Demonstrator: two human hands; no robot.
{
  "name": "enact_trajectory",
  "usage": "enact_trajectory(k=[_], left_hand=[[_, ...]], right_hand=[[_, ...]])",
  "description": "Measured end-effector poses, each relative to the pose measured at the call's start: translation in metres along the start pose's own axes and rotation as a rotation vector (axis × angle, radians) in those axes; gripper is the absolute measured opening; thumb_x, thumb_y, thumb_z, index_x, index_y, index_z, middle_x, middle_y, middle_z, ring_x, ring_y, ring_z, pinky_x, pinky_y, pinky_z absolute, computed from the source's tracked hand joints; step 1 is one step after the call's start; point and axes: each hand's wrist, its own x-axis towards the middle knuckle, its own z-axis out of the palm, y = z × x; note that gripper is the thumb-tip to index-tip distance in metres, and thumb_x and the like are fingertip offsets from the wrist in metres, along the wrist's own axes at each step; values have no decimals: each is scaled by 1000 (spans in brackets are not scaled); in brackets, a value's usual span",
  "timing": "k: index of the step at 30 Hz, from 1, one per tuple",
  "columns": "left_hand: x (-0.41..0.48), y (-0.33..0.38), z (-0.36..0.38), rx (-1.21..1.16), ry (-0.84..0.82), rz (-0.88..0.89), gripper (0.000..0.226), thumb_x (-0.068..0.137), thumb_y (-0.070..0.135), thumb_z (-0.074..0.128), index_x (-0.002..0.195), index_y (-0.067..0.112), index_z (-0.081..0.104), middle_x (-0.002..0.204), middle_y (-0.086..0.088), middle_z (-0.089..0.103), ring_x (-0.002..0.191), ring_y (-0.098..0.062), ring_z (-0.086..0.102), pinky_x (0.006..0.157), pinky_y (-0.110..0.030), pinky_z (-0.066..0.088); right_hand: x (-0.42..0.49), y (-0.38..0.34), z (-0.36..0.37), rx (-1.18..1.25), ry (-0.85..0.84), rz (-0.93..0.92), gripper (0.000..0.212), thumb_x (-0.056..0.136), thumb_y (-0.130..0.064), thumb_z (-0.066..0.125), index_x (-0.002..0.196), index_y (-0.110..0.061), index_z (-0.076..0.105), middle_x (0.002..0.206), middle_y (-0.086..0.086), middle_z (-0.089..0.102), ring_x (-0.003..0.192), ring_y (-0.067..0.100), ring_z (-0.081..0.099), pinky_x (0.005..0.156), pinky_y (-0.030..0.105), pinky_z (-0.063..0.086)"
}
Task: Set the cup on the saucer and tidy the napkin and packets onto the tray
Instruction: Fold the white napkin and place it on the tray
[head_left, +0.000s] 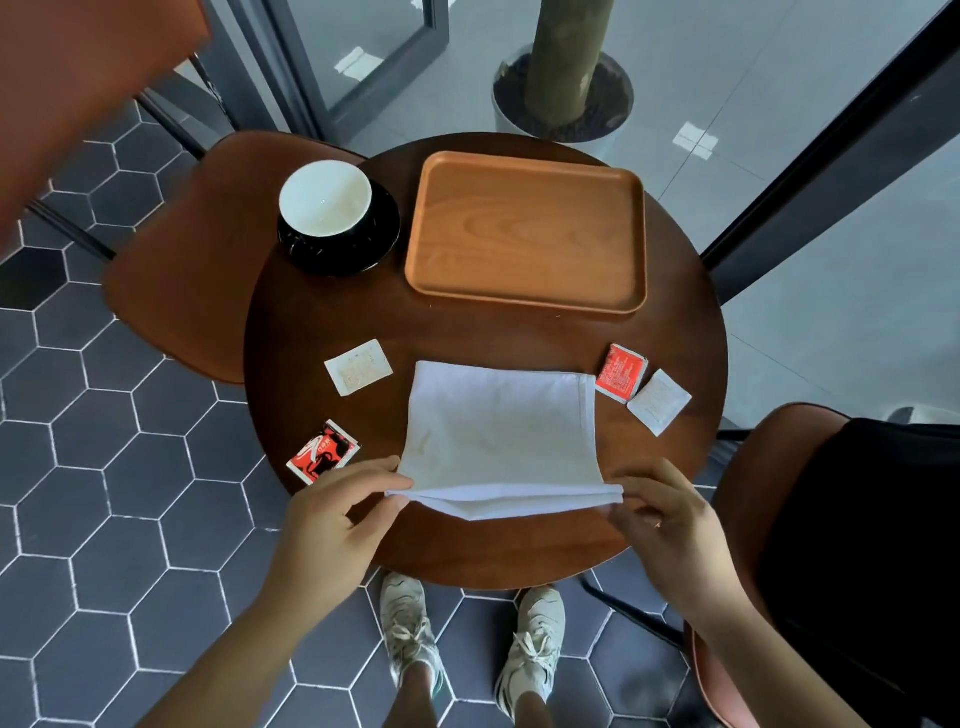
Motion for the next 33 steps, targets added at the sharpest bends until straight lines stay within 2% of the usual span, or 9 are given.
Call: enact_trajectory(k=[2,5,8,12,16,19,25,30,33], left_hand=[[2,-1,0,-19,-40,-20,14,84,17,67,95,18,76,102,12,73,98,-5,68,87,-28,53],[14,-5,5,-33,-34,-4,14,88,20,63,98,23,72,97,16,68,92,-10,66,81,-22,51],[29,-12,13,-28,-5,-37,17,93,19,63,103,31,70,98,17,67,90,-8,66,77,-17,51],[55,-16,25,-113,65,-139,25,92,14,67,103,36,71,93,27,68,84,-1,67,72,-7,47],[83,-11,34,-204,129,-194,24,91,15,69,105,34,69,94,7,71,86,-6,67,75,-13,52],[95,-7,36,-318,95,-272,35,85,13,75,110,36,68,95,7,68,84,-4,68,74,-14,52],[104,-11,38,-281,145,-316,46,78,1,79,112,30,69,96,3,69,85,-16,70,76,-23,55],[114,-10,48,-191,198,-254,42,78,1,76,110,29,71,90,15,66,80,3,64,74,-9,50],[115,-12,53,-140,215,-229,40,79,-1,74,111,23,71,89,16,64,79,4,62,71,-6,48]], right_hand=[[-1,0,1,17,-7,57,30,84,-17,76,89,-46,72,104,-26,65,92,6,64,67,4,45],[6,-3,5,60,25,155,38,85,-24,75,83,-61,65,89,-24,65,80,-4,64,63,2,41],[20,-6,8,72,51,157,27,87,-27,72,80,-52,65,83,-19,68,78,-3,64,64,4,42],[47,-8,13,54,80,212,14,90,-30,68,80,-39,65,77,-28,68,73,-1,64,59,11,43],[68,0,22,49,112,278,9,94,-34,63,86,-30,65,75,-16,67,69,9,65,60,25,49],[76,7,28,45,145,324,16,95,-39,61,93,-23,67,79,-13,68,70,12,67,61,33,55],[87,9,35,-88,143,303,15,97,-41,57,92,-28,61,78,-20,61,72,6,61,56,25,48],[92,8,38,-211,144,298,17,99,-40,53,91,-26,56,72,-17,56,64,7,57,51,28,48],[96,6,42,-298,116,294,17,102,-41,47,93,-27,49,71,-12,53,64,11,58,53,31,49]])
